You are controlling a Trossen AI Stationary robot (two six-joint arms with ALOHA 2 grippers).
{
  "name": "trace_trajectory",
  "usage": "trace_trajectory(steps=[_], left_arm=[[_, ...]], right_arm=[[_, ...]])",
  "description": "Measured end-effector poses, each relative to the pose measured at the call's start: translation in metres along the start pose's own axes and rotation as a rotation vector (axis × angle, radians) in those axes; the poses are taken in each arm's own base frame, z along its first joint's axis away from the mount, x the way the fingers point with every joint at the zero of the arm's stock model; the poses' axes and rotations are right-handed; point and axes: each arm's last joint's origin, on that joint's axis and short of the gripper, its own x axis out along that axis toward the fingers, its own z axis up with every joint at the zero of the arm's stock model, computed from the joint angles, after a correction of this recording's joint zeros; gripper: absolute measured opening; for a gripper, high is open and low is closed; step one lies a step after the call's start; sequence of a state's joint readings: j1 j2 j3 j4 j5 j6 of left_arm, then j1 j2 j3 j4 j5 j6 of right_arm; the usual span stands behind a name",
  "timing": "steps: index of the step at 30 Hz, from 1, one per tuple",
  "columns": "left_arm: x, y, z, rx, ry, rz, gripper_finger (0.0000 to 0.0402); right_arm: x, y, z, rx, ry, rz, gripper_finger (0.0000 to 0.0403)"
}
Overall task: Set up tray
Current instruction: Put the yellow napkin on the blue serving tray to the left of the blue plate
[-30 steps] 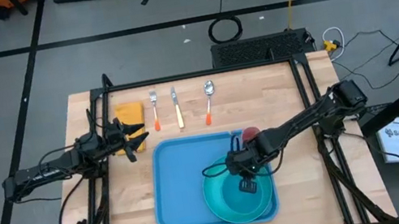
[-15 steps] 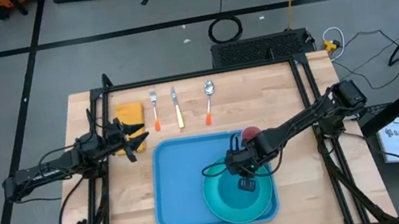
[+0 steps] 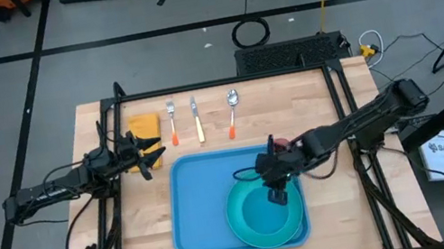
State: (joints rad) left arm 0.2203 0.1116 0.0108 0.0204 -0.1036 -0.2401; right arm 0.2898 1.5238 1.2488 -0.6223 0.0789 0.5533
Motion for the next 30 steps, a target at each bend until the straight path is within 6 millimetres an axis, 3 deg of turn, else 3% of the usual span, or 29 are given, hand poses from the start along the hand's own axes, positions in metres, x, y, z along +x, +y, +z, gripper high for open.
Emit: trace_trajectory(steps=[6, 9, 12, 16, 19, 23, 30], left_arm=[[0.000, 0.000, 0.000, 0.031, 0.000, 0.000, 0.0209], [0.000, 0.000, 0.000, 0.058, 0.000, -0.001, 0.0209], [0.000, 0.000, 0.000, 0.046, 0.000, -0.001, 0.0209], [0.000, 0.000, 0.000, 0.044, 0.000, 0.000, 0.0209], [0.000, 0.000, 0.000, 0.043, 0.000, 0.000, 0.0209], [0.000, 0.000, 0.000, 0.043, -0.001, 0.000, 0.0209], [0.000, 0.000, 0.000, -0.020, -0.001, 0.000, 0.0209]], right_arm=[[-0.053, 0.010, -0.011, -0.164, -0.288, -0.036, 0.0079], [-0.071, 0.003, -0.035, -0.200, -0.455, -0.109, 0.0078], [-0.080, -0.016, -0.070, -0.165, -0.605, -0.171, 0.0074], [-0.071, -0.054, -0.120, -0.060, -0.795, -0.188, 0.0069], [-0.062, -0.077, -0.144, -0.018, -0.949, -0.135, 0.0068], [-0.055, -0.094, -0.159, -0.111, -1.088, -0.108, 0.0068], [-0.036, -0.118, -0.170, -0.173, -1.077, -0.168, 0.0068]])
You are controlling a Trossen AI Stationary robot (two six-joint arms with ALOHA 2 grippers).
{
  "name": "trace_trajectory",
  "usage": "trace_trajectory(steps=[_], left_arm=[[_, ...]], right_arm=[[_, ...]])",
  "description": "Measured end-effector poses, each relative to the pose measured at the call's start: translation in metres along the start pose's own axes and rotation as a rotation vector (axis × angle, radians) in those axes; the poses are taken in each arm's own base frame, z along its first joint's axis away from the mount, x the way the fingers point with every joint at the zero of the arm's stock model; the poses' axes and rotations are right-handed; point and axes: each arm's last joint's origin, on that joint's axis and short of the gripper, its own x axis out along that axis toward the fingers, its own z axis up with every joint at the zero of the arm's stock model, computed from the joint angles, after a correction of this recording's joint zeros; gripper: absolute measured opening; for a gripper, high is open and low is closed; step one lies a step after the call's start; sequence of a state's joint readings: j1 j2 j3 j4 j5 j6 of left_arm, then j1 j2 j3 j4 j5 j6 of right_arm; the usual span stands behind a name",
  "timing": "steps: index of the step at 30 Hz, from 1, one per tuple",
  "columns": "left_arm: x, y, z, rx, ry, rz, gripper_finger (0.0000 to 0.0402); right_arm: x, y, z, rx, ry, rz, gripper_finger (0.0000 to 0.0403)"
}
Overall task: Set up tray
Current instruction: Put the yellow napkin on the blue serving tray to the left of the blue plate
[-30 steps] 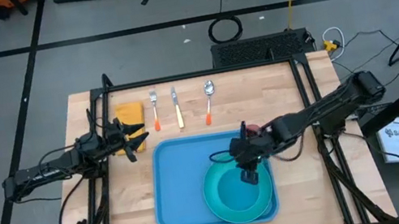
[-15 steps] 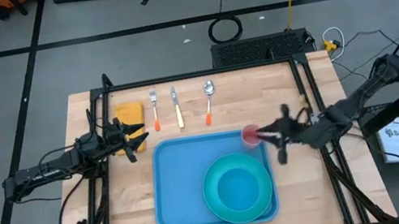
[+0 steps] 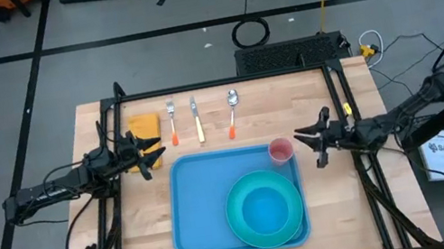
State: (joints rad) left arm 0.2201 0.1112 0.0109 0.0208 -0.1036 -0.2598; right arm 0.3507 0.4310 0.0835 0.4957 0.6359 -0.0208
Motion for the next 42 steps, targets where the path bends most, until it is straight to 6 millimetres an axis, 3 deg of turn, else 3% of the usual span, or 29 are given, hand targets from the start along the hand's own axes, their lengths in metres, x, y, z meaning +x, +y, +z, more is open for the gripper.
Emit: trace_trajectory(steps=[5, 15, 20, 24, 29, 33, 37, 42], left_arm=[[0.000, 0.000, 0.001, 0.011, -0.012, -0.003, 0.0209], [0.000, 0.000, 0.002, 0.007, -0.032, 0.016, 0.0209], [-0.001, 0.002, 0.004, -0.007, -0.004, 0.089, 0.0209], [-0.009, 0.005, 0.012, -0.074, 0.157, 0.304, 0.0209], [-0.027, 0.009, 0.031, -0.329, 0.232, 0.711, 0.0209], [-0.024, 0.009, 0.040, -0.432, 0.265, 0.802, 0.0207], [-0.016, 0.014, 0.027, -0.494, 0.459, 0.911, 0.0172], [0.004, 0.018, 0.015, -0.527, 0.617, 0.928, 0.0054]], right_arm=[[0.005, -0.013, 0.000, 0.017, -0.016, -0.028, 0.0068], [0.016, -0.042, -0.002, 0.049, 0.004, 0.129, 0.0068], [0.017, -0.055, -0.002, 0.074, 0.008, 0.122, 0.0068], [0.017, -0.058, -0.002, 0.097, 0.016, 0.094, 0.0068], [0.017, -0.059, -0.005, 0.100, 0.039, 0.091, 0.0068], [0.017, -0.059, -0.005, 0.105, 0.045, 0.090, 0.0068], [0.017, -0.059, -0.006, 0.119, 0.050, 0.090, 0.0068], [0.017, -0.059, -0.008, 0.128, 0.071, 0.090, 0.0068]])
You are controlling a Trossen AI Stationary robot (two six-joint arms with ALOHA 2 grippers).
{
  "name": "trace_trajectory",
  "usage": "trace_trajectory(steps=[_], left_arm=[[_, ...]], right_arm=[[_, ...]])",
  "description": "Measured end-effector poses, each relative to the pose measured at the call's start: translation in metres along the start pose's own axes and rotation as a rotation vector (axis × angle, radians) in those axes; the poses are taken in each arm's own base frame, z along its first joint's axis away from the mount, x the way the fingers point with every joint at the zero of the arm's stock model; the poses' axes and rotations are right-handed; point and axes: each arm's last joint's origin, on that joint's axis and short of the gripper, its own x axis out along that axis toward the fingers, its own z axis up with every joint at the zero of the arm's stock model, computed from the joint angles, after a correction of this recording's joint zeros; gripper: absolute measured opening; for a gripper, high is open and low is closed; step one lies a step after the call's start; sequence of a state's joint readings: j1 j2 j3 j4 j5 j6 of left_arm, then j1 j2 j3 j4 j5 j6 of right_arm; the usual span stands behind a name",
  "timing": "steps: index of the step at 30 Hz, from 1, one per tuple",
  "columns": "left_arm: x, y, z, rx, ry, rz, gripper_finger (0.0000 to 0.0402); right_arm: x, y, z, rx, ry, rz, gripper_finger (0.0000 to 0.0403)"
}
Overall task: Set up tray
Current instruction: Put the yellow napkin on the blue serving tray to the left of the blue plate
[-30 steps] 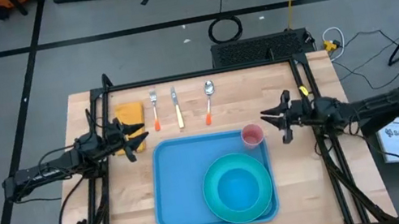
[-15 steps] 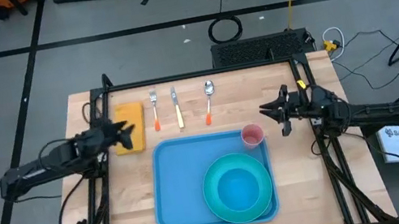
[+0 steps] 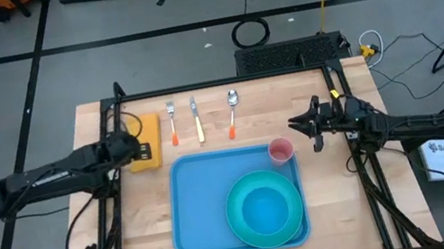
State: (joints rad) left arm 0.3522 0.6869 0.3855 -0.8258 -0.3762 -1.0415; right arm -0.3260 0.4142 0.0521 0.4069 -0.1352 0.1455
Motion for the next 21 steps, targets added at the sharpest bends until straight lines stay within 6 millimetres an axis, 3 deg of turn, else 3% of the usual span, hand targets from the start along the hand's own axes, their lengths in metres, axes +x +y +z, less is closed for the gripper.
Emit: trace_trajectory(steps=[1, 3, 6, 21], left_arm=[[0.002, -0.003, 0.001, 0.017, 0.013, -0.010, 0.0028], [0.005, -0.011, 0.005, 0.034, 0.029, -0.041, 0.0012], [0.010, -0.018, 0.009, 0.049, 0.049, -0.046, 0.0005], [0.043, -0.013, 0.011, 0.040, 0.167, 0.202, 0.0002]], right_arm=[[0.000, 0.000, 0.000, 0.001, 0.004, -0.001, 0.0068], [0.000, 0.000, -0.001, 0.002, 0.013, -0.002, 0.0068], [0.000, 0.000, -0.003, 0.005, 0.034, -0.004, 0.0068], [0.000, -0.001, -0.004, 0.027, 0.044, -0.006, 0.0068]])
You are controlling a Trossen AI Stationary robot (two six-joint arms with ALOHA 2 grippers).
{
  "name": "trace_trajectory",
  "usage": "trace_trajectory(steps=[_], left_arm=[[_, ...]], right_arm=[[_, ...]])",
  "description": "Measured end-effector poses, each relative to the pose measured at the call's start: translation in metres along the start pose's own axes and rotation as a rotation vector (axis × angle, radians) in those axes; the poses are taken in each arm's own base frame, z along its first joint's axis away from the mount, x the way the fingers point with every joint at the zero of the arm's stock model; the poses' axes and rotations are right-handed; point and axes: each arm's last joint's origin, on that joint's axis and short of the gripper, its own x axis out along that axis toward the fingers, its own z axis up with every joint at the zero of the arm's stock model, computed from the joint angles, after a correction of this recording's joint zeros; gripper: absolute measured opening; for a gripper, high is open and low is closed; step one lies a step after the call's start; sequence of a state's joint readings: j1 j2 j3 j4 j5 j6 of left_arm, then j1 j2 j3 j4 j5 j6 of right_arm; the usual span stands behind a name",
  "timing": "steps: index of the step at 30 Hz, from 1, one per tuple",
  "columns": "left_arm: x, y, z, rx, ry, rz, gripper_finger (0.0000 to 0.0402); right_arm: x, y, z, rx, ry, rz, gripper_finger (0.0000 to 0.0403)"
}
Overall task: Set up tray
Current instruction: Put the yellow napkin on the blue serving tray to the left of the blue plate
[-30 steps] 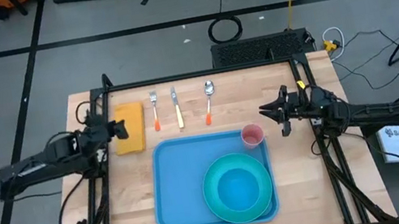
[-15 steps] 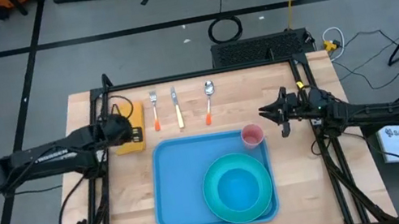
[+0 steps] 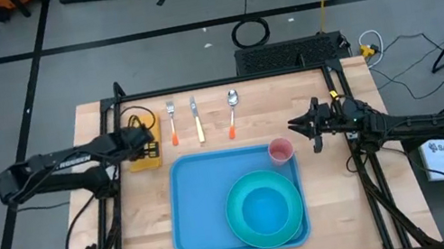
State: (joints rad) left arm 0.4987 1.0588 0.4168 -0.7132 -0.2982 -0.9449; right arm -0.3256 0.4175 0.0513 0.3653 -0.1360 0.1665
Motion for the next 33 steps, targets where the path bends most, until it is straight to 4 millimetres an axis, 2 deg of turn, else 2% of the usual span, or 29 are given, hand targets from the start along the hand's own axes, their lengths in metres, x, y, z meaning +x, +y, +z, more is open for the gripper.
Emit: trace_trajectory(steps=[6, 12, 19, 23, 26, 33], left_arm=[[0.015, -0.007, 0.003, -0.001, 0.063, 0.028, 0.0001], [0.023, -0.026, 0.010, 0.029, 0.007, -0.124, 0.0001], [0.023, -0.024, 0.008, 0.039, 0.025, -0.101, 0.0002], [0.016, -0.026, 0.010, 0.078, -0.016, -0.180, 0.0018], [0.001, -0.025, 0.013, 0.080, -0.088, -0.241, 0.0026], [-0.030, -0.002, 0.034, -0.035, -0.381, -0.082, 0.0004]], right_arm=[[0.000, 0.000, 0.000, 0.005, 0.004, -0.001, 0.0068], [0.000, 0.000, 0.000, -0.004, 0.000, 0.000, 0.0068], [0.000, 0.000, 0.000, 0.004, 0.003, 0.000, 0.0068], [0.000, 0.000, 0.000, 0.005, 0.003, 0.000, 0.0068], [0.000, 0.000, 0.000, 0.005, 0.004, 0.000, 0.0068], [0.000, 0.000, 0.000, 0.004, 0.004, -0.001, 0.0068]])
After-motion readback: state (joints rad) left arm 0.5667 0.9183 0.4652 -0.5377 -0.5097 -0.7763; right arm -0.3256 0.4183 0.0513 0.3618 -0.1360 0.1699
